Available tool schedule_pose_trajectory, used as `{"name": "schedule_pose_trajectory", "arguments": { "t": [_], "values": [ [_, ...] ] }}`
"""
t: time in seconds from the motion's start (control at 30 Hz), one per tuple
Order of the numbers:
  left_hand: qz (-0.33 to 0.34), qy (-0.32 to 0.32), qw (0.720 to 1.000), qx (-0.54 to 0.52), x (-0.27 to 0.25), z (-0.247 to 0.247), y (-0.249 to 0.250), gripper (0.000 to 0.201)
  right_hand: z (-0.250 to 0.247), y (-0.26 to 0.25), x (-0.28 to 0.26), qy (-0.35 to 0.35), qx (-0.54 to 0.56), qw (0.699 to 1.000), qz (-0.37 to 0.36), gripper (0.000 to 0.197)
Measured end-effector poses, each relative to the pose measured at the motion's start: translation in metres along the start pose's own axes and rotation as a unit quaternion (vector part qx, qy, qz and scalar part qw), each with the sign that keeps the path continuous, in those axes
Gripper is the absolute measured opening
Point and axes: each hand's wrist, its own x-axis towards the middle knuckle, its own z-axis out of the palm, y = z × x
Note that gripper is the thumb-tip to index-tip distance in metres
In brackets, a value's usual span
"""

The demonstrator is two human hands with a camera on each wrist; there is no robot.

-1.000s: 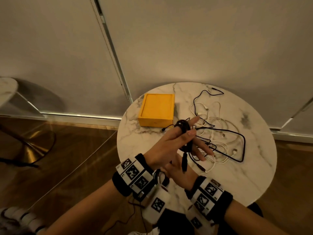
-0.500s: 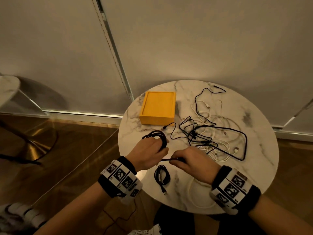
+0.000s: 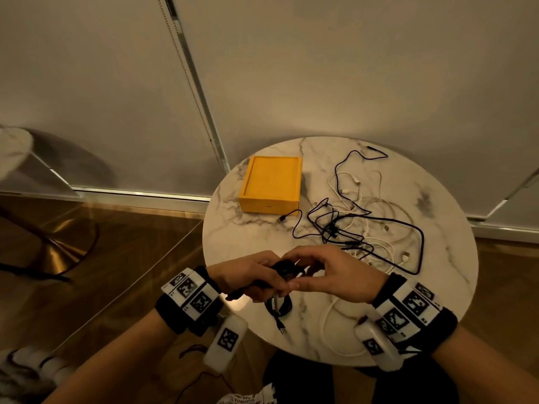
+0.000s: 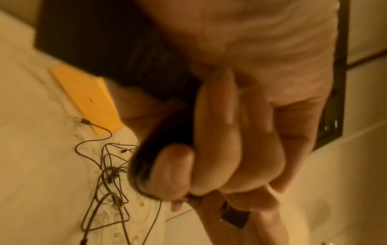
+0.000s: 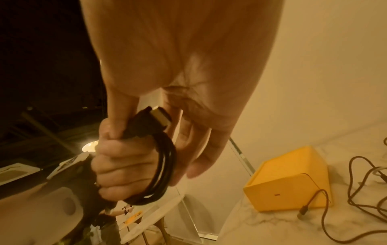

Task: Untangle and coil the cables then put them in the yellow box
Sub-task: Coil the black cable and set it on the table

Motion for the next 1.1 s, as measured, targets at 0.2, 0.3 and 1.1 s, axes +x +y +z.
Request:
{"name": "schedule_pose_trajectory", "arguments": {
  "t": [0.2,0.3,1.1],
  "values": [
    [0.118,0.092,0.988,-0.033,0.0,-0.005,-0.01,0.017,-0.001,-0.002,0.004,0.055,0.07,0.996,0.028,0.011],
    [0.161,0.207,0.965,0.03,0.002,-0.005,-0.013,0.012,0.001,0.003,0.005,0.081,0.101,0.989,0.066,0.009],
    [0.074,0.551,0.806,0.205,0.062,0.037,-0.051,0.027,0.027,0.035,0.002,0.184,0.16,0.953,0.177,0.01]
  ]
}}
